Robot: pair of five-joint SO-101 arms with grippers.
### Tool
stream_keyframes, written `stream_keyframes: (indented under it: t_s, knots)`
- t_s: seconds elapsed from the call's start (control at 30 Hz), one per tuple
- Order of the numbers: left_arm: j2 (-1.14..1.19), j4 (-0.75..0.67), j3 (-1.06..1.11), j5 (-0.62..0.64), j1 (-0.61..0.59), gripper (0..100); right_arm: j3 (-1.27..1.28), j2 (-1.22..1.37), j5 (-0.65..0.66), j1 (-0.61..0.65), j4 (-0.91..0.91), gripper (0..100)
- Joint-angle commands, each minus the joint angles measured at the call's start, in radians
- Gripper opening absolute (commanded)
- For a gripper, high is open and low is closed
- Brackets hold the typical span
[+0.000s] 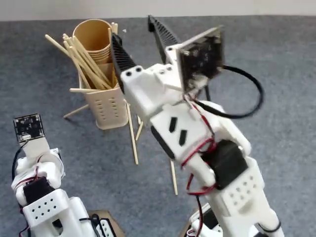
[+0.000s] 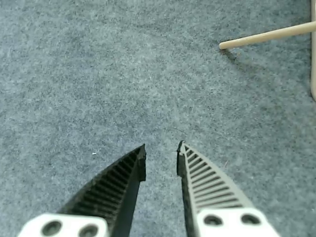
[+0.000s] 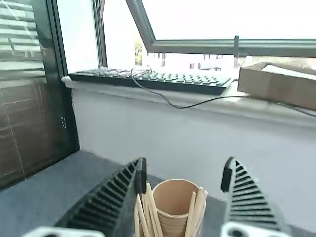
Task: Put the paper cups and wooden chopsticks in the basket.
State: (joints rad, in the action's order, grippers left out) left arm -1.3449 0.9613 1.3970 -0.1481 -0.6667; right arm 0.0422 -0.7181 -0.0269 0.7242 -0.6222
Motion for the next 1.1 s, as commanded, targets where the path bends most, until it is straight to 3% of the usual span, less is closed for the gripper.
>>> stream_keyframes:
  t_s: [0.0,0.17,0.3,0.4,0.7,0.97,1.07]
  knots:
    - [0.002,-0.015,-0.004,0.008,0.013,14,0.033,-0.018,-0.006,-0.084,-0.074,24.8]
    - [0.002,-0.02,0.013,0.006,0.013,14,0.421,0.01,-0.002,-0.331,-0.108,24.8]
    - [0.002,-0.02,0.013,0.006,0.015,14,0.739,0.064,-0.002,-0.409,-0.116,24.8]
    - [0.002,-0.02,0.013,0.006,0.025,14,0.88,0.13,0.003,-0.4,-0.108,24.8]
    - [0.002,-0.02,0.016,0.006,0.036,14,0.878,0.394,0.069,-0.246,0.008,25.2]
    - [0.002,-0.02,0.016,0.006,0.039,14,0.812,0.532,0.072,-0.234,0.03,25.3]
    - [0.002,-0.02,0.016,0.006,0.039,14,0.785,0.621,0.135,-0.236,0.03,25.3]
